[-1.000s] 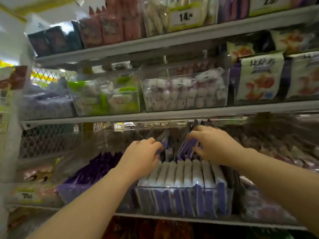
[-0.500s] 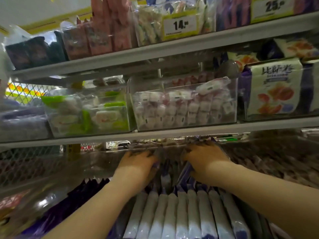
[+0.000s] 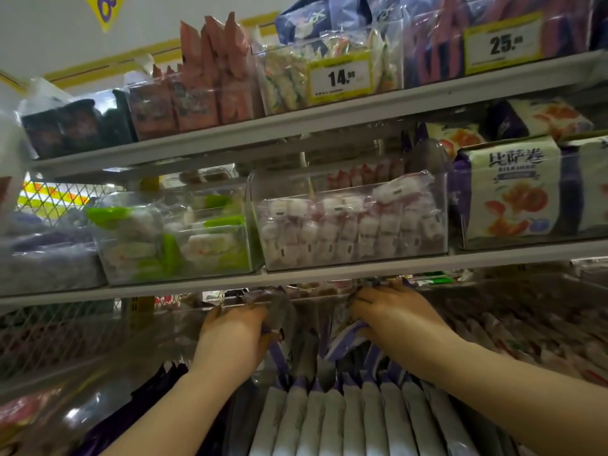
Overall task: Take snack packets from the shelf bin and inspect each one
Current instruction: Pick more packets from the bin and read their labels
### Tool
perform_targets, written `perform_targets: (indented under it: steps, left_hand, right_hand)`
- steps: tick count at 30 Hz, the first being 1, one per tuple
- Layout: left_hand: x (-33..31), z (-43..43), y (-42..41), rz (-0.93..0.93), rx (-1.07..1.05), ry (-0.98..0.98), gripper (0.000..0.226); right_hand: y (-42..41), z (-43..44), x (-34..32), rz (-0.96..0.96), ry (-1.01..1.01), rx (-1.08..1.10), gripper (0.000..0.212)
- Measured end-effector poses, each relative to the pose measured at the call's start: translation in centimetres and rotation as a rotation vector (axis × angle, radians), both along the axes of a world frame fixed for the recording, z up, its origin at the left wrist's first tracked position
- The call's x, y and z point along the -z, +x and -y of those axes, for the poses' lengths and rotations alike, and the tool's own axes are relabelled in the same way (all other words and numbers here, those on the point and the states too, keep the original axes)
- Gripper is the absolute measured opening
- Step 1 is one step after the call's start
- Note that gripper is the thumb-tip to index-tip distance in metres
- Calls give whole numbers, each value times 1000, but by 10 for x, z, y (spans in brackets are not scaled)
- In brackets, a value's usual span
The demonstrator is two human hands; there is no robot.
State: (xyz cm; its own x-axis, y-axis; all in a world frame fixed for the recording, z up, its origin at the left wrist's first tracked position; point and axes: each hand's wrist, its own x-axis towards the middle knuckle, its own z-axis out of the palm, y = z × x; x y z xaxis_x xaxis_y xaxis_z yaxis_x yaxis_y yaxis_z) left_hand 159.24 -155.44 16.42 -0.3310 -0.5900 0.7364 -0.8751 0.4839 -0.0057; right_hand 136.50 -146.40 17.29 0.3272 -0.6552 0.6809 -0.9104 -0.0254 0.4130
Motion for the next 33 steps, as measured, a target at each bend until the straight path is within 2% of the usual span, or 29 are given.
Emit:
perform_targets:
  steps: [6,11,15,17,19,23,25,28,31,33]
  left_hand:
    - [-3,-14,1,217,-84,-36,35]
    - [2,-29,6,157,-6,-29,39]
    - [13,-51,13,99,118,-69,34]
    - [21,-66,14,-22,222,-51,26]
    - [30,-85,11,-234,351,75,19]
    - [49,-130,2,-736,695,677,39]
    - [63,-145,2,-897,801,898,35]
    - [92,-155,5,-989,879,923,21]
    - [121,-160,15,-1082,908,897,24]
    - [140,-161,24,-1053,910,903,29]
  right_hand:
    - [8,-22,1,49,-94,-97,19]
    - [14,-41,1,106,-74,-166,18]
    - [23,-70,5,139,-93,-202,18]
    - [30,-86,10,187,-109,-225,17]
    - [39,-102,20,226,-157,-283,16]
    - [54,-121,57,268,-195,-419,16]
    - [60,-126,79,304,-191,-488,17]
    - [65,-131,111,390,-142,-552,23]
    - [72,-139,140,548,-5,-585,44]
    - [81,-143,158,729,64,-616,62]
